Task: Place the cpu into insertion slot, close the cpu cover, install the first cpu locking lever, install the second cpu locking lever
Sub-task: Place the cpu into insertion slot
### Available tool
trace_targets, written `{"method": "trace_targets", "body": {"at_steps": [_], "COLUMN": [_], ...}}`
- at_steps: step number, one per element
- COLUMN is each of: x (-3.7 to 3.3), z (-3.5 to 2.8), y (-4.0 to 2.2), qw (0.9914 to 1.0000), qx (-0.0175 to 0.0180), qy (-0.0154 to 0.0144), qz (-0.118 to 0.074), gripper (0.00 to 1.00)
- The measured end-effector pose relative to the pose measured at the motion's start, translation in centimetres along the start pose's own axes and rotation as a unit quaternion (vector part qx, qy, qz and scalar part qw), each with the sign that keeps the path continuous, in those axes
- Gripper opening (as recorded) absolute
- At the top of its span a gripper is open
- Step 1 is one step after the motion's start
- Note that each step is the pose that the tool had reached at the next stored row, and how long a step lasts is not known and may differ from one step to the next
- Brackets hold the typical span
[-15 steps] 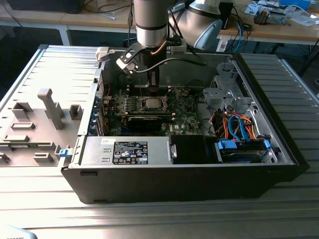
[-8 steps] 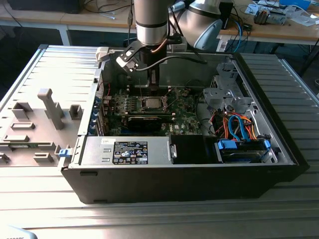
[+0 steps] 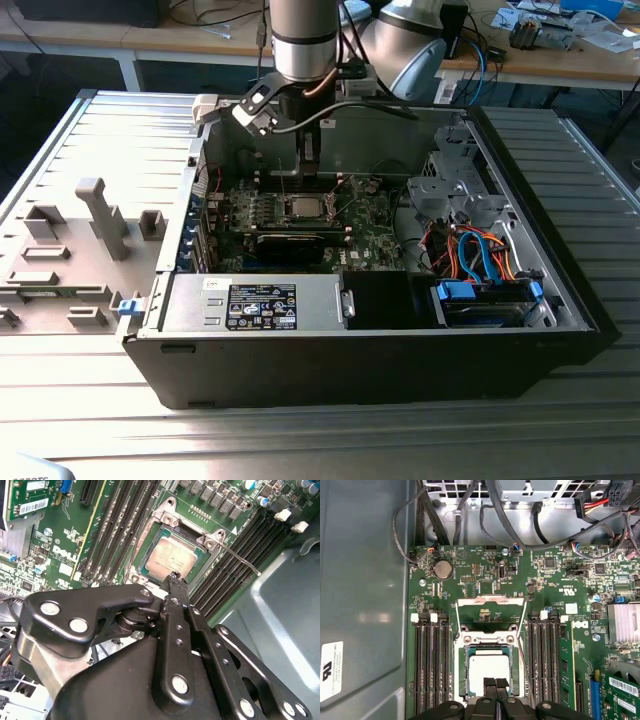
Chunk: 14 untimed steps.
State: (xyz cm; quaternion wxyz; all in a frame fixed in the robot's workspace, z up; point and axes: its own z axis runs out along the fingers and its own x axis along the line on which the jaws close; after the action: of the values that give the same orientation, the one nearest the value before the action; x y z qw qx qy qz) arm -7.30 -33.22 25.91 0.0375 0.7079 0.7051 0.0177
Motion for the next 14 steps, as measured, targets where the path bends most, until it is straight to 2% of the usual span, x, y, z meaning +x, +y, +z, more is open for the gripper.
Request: {"method": "trace_targets", "body": {"at_steps": [6,14], "x": [-0.02,-0.07], "z": [-0.85,-2.39], "y": [0.07,0.19], "qw": [1.0,1.0], "qx": [0.0,0.0], "qy": [0.0,0.0], "qz": [0.0,0.0], "gripper": [0.11,0.11]}}
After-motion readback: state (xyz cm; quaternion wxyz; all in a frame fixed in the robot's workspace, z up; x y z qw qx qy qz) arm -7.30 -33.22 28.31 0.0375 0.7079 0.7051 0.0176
